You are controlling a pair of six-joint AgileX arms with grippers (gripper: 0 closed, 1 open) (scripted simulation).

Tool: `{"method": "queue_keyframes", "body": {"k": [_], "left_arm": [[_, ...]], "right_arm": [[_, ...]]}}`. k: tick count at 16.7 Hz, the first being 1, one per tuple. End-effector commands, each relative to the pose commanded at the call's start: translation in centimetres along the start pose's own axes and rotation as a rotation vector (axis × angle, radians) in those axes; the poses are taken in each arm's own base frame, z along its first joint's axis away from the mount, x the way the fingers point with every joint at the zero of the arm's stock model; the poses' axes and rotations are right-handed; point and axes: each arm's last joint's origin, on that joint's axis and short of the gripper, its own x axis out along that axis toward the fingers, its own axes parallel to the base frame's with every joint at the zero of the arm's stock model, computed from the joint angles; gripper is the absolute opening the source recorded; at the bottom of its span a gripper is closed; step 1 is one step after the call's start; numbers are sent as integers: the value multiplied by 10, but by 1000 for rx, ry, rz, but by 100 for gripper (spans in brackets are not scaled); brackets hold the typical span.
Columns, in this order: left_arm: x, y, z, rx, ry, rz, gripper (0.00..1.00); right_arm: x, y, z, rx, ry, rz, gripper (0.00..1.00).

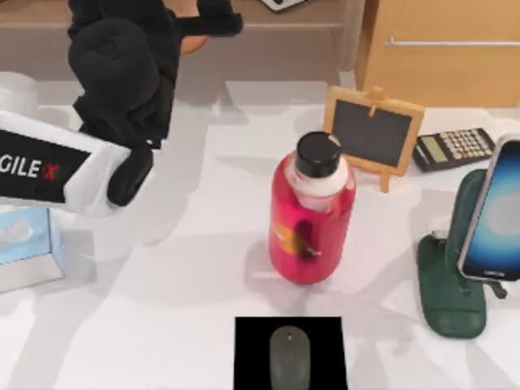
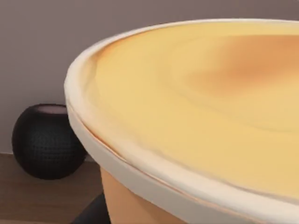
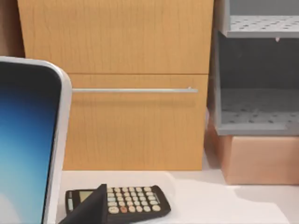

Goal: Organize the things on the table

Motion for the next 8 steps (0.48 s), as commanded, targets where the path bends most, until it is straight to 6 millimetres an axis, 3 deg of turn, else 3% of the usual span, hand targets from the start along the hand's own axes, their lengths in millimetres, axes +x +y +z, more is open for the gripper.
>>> {"method": "queue_keyframes", "body": {"k": [8], "left_arm": [[71,12,31,76,142,47,0]], "right_arm": [[0,0,0,0,0,0,100]]}}
